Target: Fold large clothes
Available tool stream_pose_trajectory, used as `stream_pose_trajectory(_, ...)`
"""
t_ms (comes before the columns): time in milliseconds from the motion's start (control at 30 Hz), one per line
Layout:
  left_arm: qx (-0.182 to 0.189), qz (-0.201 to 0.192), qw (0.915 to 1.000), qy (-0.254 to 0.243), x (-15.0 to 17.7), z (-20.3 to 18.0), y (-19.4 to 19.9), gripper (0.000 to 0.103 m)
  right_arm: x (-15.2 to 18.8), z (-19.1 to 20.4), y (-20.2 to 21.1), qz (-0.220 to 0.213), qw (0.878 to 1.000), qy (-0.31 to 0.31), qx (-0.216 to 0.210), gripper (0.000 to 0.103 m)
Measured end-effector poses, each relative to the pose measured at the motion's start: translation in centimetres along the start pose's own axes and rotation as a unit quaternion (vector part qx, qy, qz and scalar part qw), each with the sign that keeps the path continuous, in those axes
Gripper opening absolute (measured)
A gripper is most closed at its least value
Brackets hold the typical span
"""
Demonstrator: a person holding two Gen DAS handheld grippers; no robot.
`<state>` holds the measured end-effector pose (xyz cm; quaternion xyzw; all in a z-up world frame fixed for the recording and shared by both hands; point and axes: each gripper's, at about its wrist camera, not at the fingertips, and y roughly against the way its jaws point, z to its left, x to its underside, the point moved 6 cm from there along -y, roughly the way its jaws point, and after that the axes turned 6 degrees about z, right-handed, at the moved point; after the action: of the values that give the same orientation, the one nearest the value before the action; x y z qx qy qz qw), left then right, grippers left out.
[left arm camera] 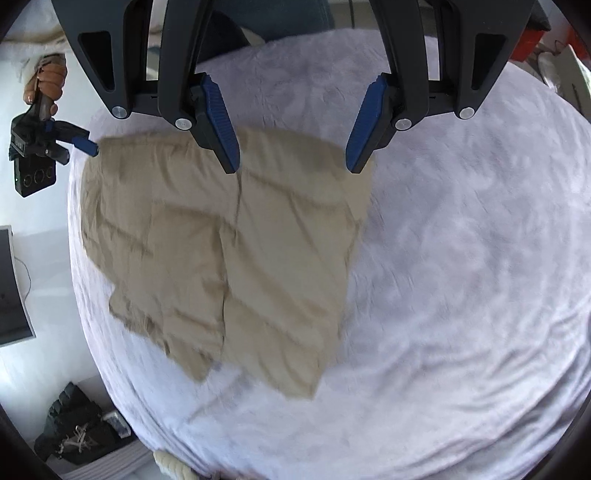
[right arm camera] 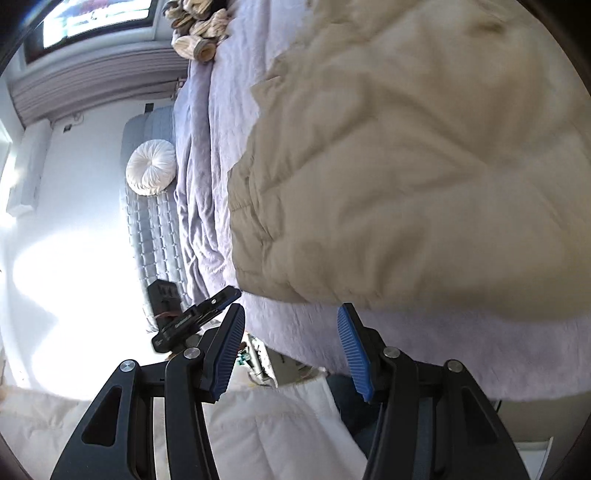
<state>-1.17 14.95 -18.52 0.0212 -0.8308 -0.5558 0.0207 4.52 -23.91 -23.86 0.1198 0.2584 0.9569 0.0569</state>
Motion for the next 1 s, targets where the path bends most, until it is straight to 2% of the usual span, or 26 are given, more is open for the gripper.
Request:
stream_pose_trajectory(33,0.000,-0.007,1.0000,0.002,-0.4,0.0,0.3,0.061,0.9,1.6,-0.5,0.002,1.000,0.005,0.003,0.057)
stream_pose_trajectory(133,-0.003,-0.021,0.9998,0.005,-2.3,-0.7,0.2,0.061,-1.0,3.9,-2.7,0.001,0.999,0.015,0.033,0.057)
stream_pose_trajectory(200,-0.012,-0.020,0.9997,0.004,-3.2,-0.8,-0.4,0.062,-1.0,3.4,-2.6,-0.001,0.998,0.018,0.053,0.057)
stream_pose_trajectory(233,-0.016,-0.019,0.9997,0.003,-3.6,-1.0,-0.7,0.079,-1.3,3.7,-3.0,-0.004,0.998,0.020,0.067,0.057)
stream_pose_trajectory(300,-0.022,-0.036,0.9991,0.002,-4.5,-1.6,-1.2,0.100,-1.1,4.0,-2.7,-0.010,0.995,0.026,0.093,0.057)
stream_pose_trajectory(400,-0.028,-0.050,0.9983,-0.007,-5.8,-2.3,-1.9,0.102,-1.4,3.7,-2.4,-0.019,0.990,0.033,0.132,0.060)
stream_pose_trajectory(500,-0.025,-0.038,0.9990,-0.004,-6.7,-2.1,-3.0,0.102,-1.8,4.0,-2.5,-0.029,0.985,0.040,0.168,0.068)
stream_pose_trajectory(567,-0.031,-0.037,0.9988,-0.005,-7.5,-1.5,-3.6,0.102,-1.8,3.8,-2.5,-0.034,0.980,0.037,0.193,0.082)
stream_pose_trajectory(633,-0.046,-0.051,0.9976,0.007,-8.8,-0.5,-3.7,0.102,-2.0,3.8,-2.4,-0.042,0.973,0.041,0.223,0.082)
stream_pose_trajectory(700,-0.028,-0.052,0.9979,0.025,-9.8,0.4,-4.0,0.101,-2.1,4.5,-2.5,-0.050,0.967,0.055,0.245,0.082)
stream_pose_trajectory(833,0.006,-0.022,0.9990,0.037,-11.5,1.9,-6.0,0.101,-2.6,5.3,-2.3,-0.072,0.952,0.076,0.288,0.082)
stream_pose_trajectory(933,0.072,0.007,0.9965,0.042,-12.1,2.3,-7.6,0.101,-3.8,5.5,-1.9,-0.096,0.942,0.082,0.310,0.082)
stream_pose_trajectory(1000,0.097,0.019,0.9944,0.039,-12.4,2.4,-8.3,0.101,-4.9,5.5,-1.6,-0.110,0.941,0.079,0.312,0.078)
